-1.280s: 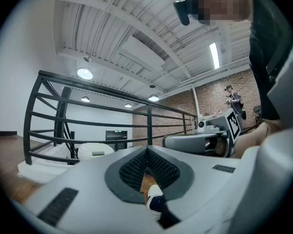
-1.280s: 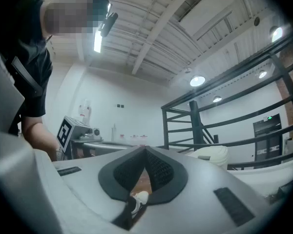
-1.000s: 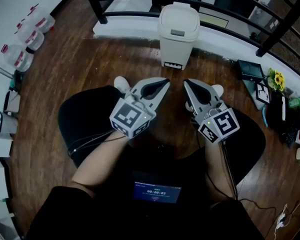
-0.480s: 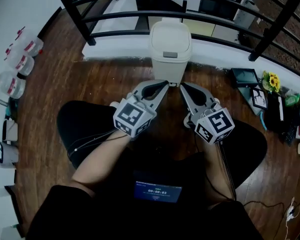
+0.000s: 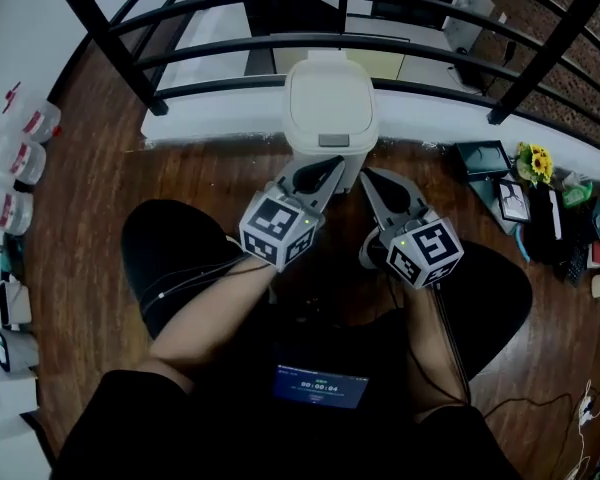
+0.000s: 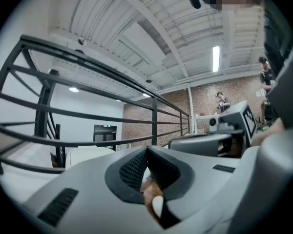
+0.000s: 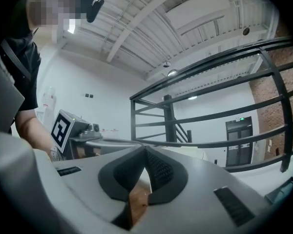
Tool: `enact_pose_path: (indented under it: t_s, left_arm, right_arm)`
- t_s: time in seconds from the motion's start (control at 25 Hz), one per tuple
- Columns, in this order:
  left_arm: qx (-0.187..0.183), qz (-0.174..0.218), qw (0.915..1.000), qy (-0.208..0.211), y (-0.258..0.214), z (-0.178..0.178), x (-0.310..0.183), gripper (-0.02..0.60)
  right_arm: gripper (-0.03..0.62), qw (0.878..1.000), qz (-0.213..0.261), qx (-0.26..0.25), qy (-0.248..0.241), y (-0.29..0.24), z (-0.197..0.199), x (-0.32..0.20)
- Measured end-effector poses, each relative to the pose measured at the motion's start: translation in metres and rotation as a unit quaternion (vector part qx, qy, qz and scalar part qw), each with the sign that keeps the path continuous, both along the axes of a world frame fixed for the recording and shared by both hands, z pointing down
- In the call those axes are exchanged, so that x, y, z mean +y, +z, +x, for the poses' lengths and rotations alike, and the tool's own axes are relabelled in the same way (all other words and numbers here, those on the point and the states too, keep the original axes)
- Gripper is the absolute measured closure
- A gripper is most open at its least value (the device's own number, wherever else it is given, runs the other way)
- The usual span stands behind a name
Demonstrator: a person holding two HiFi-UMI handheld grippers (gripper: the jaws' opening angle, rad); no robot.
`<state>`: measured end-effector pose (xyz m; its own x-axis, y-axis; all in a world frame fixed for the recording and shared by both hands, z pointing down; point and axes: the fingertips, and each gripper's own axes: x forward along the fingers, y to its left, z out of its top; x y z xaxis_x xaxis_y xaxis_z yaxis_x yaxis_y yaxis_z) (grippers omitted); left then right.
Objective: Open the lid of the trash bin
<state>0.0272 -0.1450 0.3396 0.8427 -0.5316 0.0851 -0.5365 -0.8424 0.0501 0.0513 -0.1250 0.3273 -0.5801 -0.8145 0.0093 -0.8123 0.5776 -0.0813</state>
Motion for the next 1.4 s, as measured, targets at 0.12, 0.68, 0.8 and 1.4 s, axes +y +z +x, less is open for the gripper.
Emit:
enact_pose_path:
  t_s: [0.12, 0.68, 0.8, 1.4]
  left_arm:
    - [0.019, -0.026, 0.9994, -0.007, 0.003, 0.010, -0.024, 0.548]
    - [-0.033, -0.011, 0.9962, -0.080, 0.051, 0.002, -0.081, 0.548]
    - [-0.026, -0.031, 0.9953, -0.087, 0.061, 0.000, -0.089, 0.548]
    - [-0.037, -0.041, 0.9940, -0.095, 0.085, 0.013, -0.109, 0.548]
  right_arm:
    - [0.565, 1.000, -0.008, -0.006, 0.008, 0.007, 0.008, -0.018]
    - [0.565, 1.000, -0.011, 0.008, 0.007, 0.027, 0.006, -0.082]
    - [0.565, 1.000, -0.010, 0.001, 0.016, 0.034, 0.003, -0.088]
    - [0.565, 0.999, -0.029, -0.019, 0.028, 0.062, 0.011, -0.100]
